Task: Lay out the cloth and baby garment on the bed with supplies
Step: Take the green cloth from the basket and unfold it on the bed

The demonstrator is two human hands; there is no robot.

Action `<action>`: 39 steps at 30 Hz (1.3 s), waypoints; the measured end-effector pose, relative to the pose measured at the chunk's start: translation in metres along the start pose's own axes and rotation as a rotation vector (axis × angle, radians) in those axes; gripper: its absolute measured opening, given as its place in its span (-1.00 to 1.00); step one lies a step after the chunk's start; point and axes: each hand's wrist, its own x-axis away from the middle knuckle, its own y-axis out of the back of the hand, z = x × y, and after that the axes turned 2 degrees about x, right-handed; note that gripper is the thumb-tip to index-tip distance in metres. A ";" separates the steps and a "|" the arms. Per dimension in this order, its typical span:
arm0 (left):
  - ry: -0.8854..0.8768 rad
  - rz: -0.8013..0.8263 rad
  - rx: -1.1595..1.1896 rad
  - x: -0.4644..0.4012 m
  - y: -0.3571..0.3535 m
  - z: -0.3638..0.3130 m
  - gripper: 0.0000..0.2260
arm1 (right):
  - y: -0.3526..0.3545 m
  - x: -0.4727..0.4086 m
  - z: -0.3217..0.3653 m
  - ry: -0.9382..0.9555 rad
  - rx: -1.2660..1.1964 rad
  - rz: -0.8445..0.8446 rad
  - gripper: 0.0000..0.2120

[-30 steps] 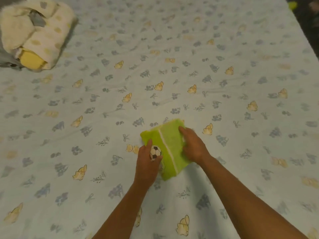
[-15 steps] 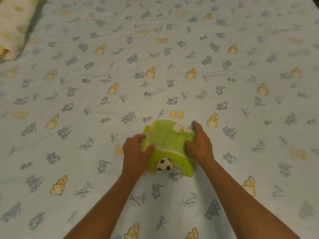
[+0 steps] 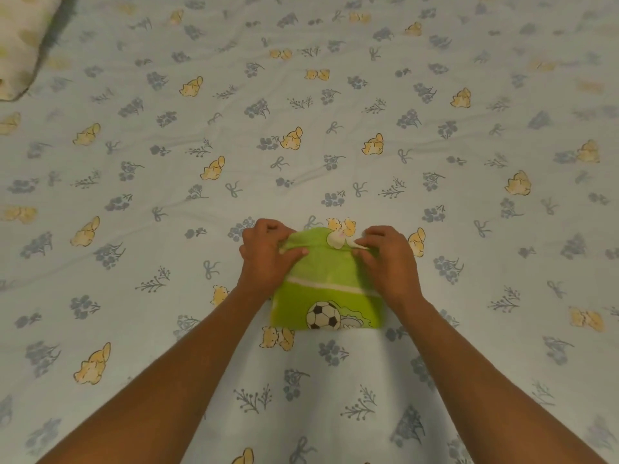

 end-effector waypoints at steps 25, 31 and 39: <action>0.078 1.255 -0.347 0.194 0.034 0.021 -0.65 | 0.032 0.171 -0.003 0.023 0.109 1.168 -0.70; -0.103 0.364 -0.214 0.145 0.029 0.023 -0.66 | 0.039 0.131 -0.009 -0.095 0.059 0.542 -0.65; -0.193 0.114 -0.437 0.098 0.008 0.038 -0.65 | 0.009 0.098 -0.026 0.012 0.245 0.423 -0.51</action>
